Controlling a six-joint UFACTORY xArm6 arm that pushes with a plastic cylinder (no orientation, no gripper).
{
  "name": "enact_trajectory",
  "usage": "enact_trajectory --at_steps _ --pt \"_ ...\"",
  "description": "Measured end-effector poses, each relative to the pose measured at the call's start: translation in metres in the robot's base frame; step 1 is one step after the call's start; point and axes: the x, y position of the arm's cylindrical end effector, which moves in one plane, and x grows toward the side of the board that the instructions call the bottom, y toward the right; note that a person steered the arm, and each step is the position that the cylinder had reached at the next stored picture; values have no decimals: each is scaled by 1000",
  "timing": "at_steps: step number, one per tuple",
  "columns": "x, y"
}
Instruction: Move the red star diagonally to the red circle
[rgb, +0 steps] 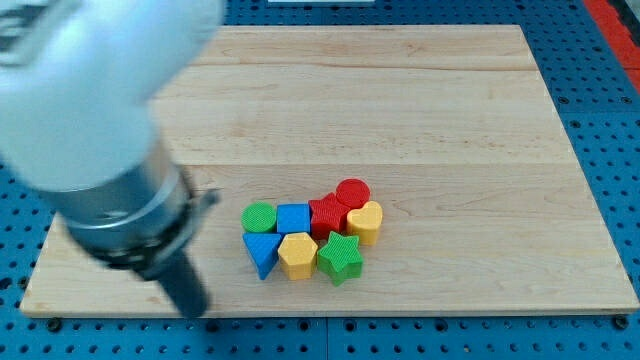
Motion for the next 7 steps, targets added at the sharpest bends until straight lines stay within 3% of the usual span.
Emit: enact_trajectory --at_steps 1,3,4,7 --pt "-13 56" --pt "-12 90" --pt "-37 116" --pt "-154 114"
